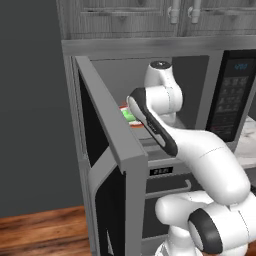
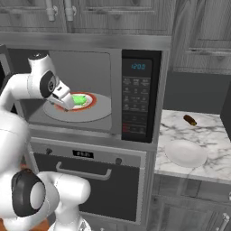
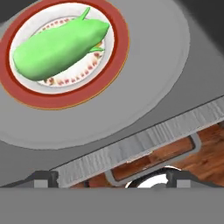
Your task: Pick the corn from the microwave and place it on plate located on the counter.
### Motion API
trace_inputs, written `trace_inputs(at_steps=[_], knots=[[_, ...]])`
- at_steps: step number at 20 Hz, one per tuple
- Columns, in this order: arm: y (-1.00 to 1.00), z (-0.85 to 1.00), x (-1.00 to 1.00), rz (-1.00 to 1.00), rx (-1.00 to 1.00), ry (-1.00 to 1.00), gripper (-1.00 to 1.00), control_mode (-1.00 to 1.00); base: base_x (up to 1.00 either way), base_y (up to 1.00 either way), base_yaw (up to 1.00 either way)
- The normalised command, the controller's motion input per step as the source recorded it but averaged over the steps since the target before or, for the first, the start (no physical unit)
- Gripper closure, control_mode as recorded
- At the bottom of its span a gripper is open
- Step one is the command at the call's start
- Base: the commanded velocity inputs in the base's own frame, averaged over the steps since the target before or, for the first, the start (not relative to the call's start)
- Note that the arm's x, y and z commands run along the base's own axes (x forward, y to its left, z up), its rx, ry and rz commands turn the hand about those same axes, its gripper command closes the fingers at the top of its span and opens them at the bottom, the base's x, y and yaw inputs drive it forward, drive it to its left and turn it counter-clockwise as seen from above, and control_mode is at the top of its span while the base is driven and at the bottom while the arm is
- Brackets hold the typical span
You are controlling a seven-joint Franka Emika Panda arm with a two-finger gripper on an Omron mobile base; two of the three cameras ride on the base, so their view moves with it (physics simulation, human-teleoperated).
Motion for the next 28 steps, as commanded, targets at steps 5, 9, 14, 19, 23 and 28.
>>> trace_inputs(at_steps=[5,9,14,19,23,28], knots=[[0.00,0.00,0.64,-0.22,0.07,-0.06,-1.00,-1.00,0.00,0.00,0.00],[0.00,0.00,0.32,-0.16,0.01,-0.02,-1.00,-1.00,0.00,0.00,0.00],[0.00,0.00,0.14,-0.07,-0.01,0.00,-1.00,-1.00,0.00,0.00,0.00],[0.01,-0.17,0.16,-0.05,0.00,0.00,-1.00,-1.00,0.00,0.00,0.00],[0.15,-0.28,0.07,-0.02,-0.07,-0.04,-1.00,-1.00,0.00,0.00,0.00],[0.24,-0.06,0.03,-0.07,-0.04,-0.02,-1.00,-1.00,0.00,0.00,0.00]])
